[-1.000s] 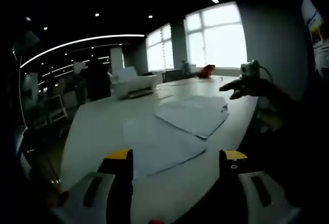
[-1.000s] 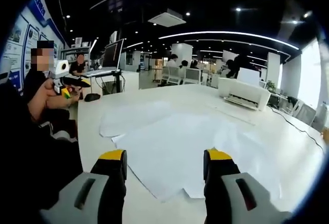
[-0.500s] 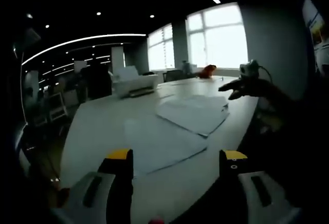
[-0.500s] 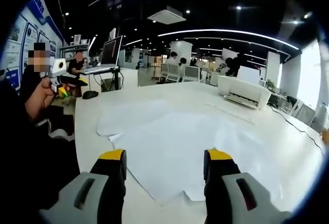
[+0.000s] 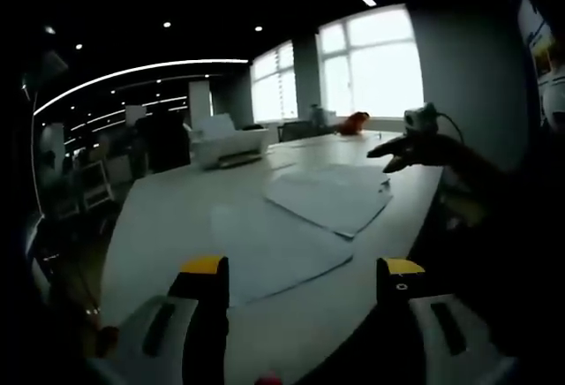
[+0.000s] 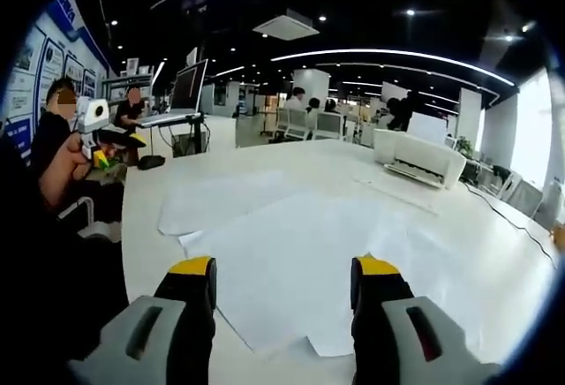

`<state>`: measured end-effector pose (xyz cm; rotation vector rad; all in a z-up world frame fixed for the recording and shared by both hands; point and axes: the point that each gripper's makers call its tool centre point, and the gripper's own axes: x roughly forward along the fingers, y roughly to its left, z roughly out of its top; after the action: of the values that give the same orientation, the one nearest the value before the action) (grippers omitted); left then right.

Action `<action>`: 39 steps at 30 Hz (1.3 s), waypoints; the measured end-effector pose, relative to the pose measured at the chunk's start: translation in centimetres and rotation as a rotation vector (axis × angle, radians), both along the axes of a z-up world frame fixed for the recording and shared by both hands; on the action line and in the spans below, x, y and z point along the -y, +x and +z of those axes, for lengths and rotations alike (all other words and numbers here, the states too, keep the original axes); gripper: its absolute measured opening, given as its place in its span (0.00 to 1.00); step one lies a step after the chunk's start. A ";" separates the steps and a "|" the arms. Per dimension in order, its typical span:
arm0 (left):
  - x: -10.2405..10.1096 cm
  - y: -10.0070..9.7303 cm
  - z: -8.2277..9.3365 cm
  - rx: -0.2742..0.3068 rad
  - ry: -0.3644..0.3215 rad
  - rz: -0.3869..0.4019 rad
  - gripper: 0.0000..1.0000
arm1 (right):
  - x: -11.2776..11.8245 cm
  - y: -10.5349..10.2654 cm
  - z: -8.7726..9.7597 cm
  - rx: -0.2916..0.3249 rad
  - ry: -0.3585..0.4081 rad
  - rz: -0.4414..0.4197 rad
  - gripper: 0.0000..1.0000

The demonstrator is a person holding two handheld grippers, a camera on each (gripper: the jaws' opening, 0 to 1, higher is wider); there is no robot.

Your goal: Organize the stack of printing papers by aligning and flattening the scattered papers on the table

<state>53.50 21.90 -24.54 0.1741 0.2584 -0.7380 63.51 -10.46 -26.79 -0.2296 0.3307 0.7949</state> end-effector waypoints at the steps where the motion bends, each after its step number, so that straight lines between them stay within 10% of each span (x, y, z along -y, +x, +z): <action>1: 0.1 0.0 -0.1 -0.002 0.001 0.000 0.71 | 0.0 0.1 -0.1 0.000 -0.002 0.000 0.57; 39: 0.3 -0.6 -0.8 -0.015 -0.005 -0.008 0.71 | -0.6 2.5 -0.3 -0.011 0.007 -0.037 0.57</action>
<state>52.87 21.65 -25.35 0.1645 0.2702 -0.7476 66.05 -9.84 -27.08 -0.2124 0.3421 0.7611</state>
